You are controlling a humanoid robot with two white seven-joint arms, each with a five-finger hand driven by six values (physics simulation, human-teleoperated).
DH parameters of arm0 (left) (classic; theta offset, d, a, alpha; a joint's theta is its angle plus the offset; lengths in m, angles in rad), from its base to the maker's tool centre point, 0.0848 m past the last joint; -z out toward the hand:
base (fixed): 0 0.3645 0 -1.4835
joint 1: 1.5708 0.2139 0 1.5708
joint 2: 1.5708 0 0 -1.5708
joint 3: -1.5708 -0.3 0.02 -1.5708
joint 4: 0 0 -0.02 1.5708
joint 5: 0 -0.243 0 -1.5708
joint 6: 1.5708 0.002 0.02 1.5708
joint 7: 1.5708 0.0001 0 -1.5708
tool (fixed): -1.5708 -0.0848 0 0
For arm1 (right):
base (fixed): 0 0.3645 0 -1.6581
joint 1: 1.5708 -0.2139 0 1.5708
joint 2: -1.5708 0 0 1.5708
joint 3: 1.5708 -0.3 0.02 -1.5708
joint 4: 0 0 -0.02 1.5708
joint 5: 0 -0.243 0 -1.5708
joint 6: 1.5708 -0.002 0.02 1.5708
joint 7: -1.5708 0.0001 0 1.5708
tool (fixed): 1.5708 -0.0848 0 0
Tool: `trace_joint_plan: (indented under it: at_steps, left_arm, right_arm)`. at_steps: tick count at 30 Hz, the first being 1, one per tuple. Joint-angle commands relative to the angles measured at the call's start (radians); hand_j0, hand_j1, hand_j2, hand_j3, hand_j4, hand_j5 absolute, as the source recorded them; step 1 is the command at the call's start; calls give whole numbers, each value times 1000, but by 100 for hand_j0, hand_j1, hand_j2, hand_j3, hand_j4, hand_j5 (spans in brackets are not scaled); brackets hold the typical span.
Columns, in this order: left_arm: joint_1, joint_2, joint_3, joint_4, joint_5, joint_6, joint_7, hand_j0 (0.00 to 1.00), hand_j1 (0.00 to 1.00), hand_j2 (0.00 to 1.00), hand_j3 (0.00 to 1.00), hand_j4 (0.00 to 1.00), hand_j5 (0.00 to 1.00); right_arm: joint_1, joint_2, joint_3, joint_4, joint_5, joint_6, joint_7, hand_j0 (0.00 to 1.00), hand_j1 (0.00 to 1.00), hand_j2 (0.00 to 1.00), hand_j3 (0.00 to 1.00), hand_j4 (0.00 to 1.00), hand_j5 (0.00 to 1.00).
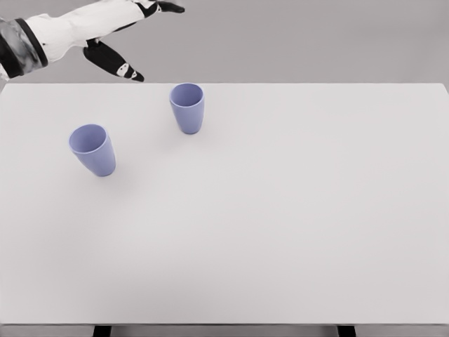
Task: Place the right cup on the left cup with left arm
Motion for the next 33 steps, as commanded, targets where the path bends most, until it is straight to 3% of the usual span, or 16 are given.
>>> trace_joint_plan:
  at_steps: [1,3,4,17,22,29,33]
  left_arm:
    - [-11,-56,-65,99,-32,15,-1,100,100,100,100,100,100]
    - [-98,-85,-164,203,-43,12,-1,100,100,100,100,100,100]
    - [-118,-85,-189,214,-43,13,-1,100,100,100,100,100,100]
    - [-233,-82,-480,257,-28,4,-1,100,100,100,100,100,100]
    - [-328,-77,-612,268,63,-2,-1,100,100,100,100,100,100]
    - [-405,-88,-727,337,77,0,-1,100,100,100,100,100,100]
    - [-420,-99,-750,349,77,3,-1,100,100,100,100,100,100]
  right_arm:
    - [0,0,1,0,-1,0,0,100,100,100,100,100,100]
    - [0,0,-1,0,0,0,0,100,100,100,100,100,100]
    - [0,0,-1,0,0,0,0,100,100,100,100,100,100]
    - [0,0,-1,0,-1,0,0,100,100,100,100,100,100]
    - [0,0,1,0,0,0,0,100,100,100,100,100,100]
    - [0,0,-1,0,-1,0,0,100,100,100,100,100,100]
    - [0,0,1,0,0,0,0,100,100,100,100,100,100]
